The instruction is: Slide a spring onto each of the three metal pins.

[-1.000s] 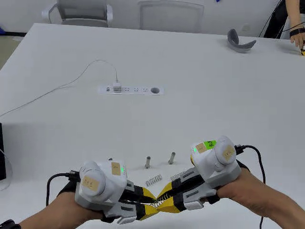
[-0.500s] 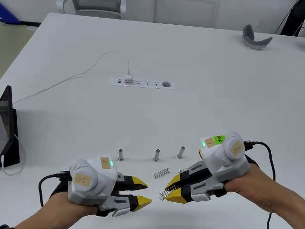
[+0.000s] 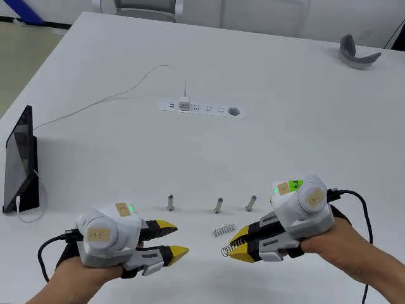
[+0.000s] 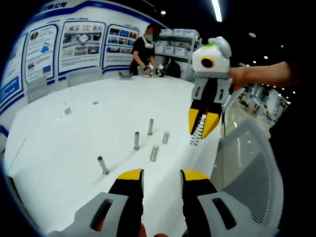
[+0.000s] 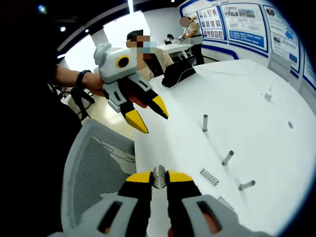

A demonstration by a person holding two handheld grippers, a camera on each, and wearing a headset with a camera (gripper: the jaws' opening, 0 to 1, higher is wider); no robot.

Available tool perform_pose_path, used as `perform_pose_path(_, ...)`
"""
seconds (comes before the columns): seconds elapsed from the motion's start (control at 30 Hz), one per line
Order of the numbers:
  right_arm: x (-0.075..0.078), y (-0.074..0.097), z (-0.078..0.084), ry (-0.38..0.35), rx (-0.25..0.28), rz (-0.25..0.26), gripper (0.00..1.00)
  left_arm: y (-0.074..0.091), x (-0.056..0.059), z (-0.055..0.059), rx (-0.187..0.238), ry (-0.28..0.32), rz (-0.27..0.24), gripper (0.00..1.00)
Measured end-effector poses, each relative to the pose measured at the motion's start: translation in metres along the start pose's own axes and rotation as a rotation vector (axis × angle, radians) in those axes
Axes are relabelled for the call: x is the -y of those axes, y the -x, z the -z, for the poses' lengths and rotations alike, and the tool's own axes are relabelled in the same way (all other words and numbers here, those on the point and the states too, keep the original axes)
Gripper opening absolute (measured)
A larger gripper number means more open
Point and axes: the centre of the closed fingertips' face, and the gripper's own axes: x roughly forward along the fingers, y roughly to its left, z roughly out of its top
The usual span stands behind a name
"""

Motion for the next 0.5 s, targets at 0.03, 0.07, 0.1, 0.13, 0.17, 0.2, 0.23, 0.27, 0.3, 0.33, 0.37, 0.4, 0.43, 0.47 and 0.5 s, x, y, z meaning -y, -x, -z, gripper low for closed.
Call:
perform_pose_path(0.03, 0.002, -0.001, 0.000, 0.003, -0.005, 0.003, 0.13, 0.001, -0.002, 0.002, -0.004, 0.004, -0.007, 0.32)
perform_pose_path(0.07, 0.004, -0.003, -0.001, 0.008, -0.010, 0.008, 0.13, 0.002, -0.004, 0.004, -0.008, 0.005, -0.019, 0.33)
perform_pose_path(0.1, 0.006, -0.004, -0.001, 0.008, -0.012, 0.012, 0.13, 0.002, -0.007, 0.007, -0.014, 0.005, -0.030, 0.34)
perform_pose_path(0.13, 0.009, -0.005, -0.002, 0.009, -0.017, 0.017, 0.13, 0.003, -0.011, 0.010, -0.020, 0.007, -0.044, 0.35)
perform_pose_path(0.17, 0.011, -0.006, -0.002, 0.011, -0.020, 0.020, 0.13, 0.004, -0.013, 0.011, -0.021, 0.011, -0.051, 0.36)
perform_pose_path(0.2, 0.012, -0.007, -0.003, 0.011, -0.022, 0.021, 0.13, 0.005, -0.015, 0.012, -0.021, 0.016, -0.060, 0.37)
perform_pose_path(0.23, 0.014, -0.008, -0.005, 0.012, -0.025, 0.023, 0.13, 0.006, -0.019, 0.013, -0.021, 0.025, -0.073, 0.37)
perform_pose_path(0.27, 0.015, -0.009, -0.006, 0.014, -0.028, 0.026, 0.13, 0.007, -0.022, 0.014, -0.020, 0.030, -0.083, 0.38)
perform_pose_path(0.3, 0.017, -0.010, -0.008, 0.016, -0.031, 0.028, 0.13, 0.008, -0.025, 0.014, -0.019, 0.034, -0.093, 0.39)
perform_pose_path(0.33, 0.020, -0.012, -0.010, 0.020, -0.036, 0.030, 0.13, 0.009, -0.028, 0.015, -0.019, 0.037, -0.102, 0.40)
perform_pose_path(0.37, 0.021, -0.013, -0.011, 0.023, -0.039, 0.031, 0.13, 0.009, -0.030, 0.016, -0.022, 0.038, -0.112, 0.41)
perform_pose_path(0.4, 0.024, -0.015, -0.013, 0.026, -0.046, 0.034, 0.13, 0.011, -0.033, 0.017, -0.026, 0.038, -0.125, 0.42)
perform_pose_path(0.43, 0.026, -0.016, -0.014, 0.030, -0.050, 0.035, 0.13, 0.011, -0.035, 0.017, -0.026, 0.039, -0.129, 0.43)
perform_pose_path(0.47, 0.029, -0.018, -0.016, 0.036, -0.057, 0.037, 0.13, 0.012, -0.038, 0.019, -0.026, 0.044, -0.138, 0.44)
perform_pose_path(0.5, 0.030, -0.020, -0.018, 0.038, -0.061, 0.040, 0.13, 0.013, -0.040, 0.019, -0.025, 0.048, -0.145, 0.45)
